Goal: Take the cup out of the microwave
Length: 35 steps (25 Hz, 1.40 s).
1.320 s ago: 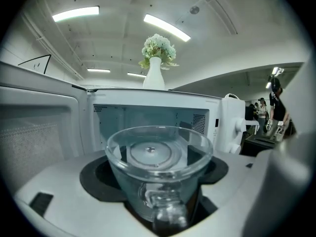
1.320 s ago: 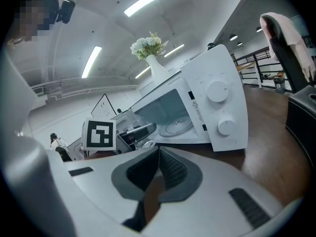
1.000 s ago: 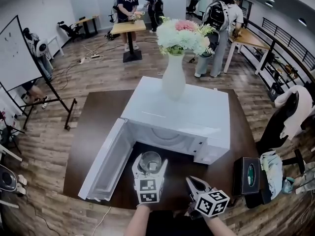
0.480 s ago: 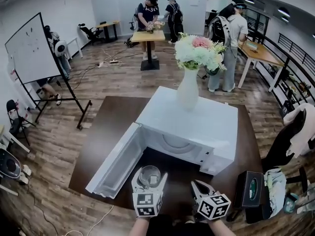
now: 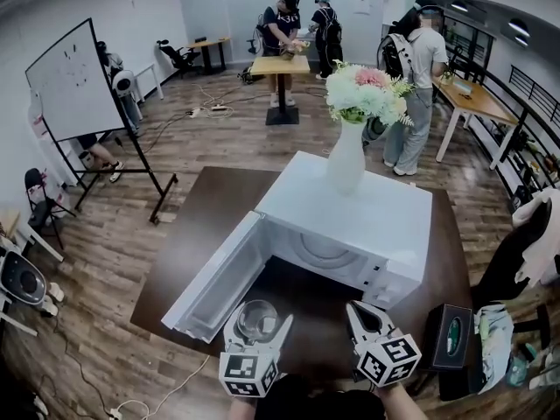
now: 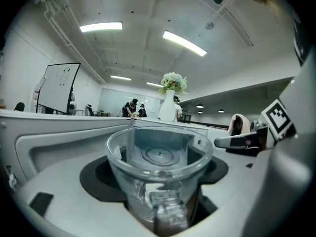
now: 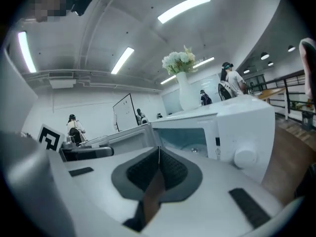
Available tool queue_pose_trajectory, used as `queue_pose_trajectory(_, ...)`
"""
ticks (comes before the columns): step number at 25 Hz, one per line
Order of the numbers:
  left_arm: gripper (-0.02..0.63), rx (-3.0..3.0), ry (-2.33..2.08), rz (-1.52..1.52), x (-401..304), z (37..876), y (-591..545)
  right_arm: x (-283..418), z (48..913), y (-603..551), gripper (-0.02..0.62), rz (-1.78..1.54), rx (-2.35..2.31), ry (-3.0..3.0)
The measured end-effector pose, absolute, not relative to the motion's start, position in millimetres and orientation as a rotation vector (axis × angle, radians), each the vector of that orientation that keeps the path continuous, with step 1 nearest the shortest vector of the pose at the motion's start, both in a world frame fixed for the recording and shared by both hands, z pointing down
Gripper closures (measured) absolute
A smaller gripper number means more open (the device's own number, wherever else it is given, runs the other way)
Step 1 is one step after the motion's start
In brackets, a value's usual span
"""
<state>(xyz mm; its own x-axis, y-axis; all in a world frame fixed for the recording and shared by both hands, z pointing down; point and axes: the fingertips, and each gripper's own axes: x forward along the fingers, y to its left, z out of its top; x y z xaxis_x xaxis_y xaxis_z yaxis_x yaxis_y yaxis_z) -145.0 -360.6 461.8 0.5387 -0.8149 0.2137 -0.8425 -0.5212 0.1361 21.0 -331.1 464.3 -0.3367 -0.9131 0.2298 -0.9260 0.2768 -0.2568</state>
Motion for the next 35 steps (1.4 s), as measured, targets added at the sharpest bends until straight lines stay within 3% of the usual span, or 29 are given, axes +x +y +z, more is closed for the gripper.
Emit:
queue_pose_trajectory(10,0.205,2.608,-1.435,0.166,-159.8,429.8,-339.3,20.1,412.8,-315.3,0.601,0.188,1.876,-2.478)
queue_pose_trajectory(35,0.204,2.586,-1.398,0.219,-151.9,450.7,-341.0,14.5,445.0,-307.2,0.601,0.357,1.853,-2.420)
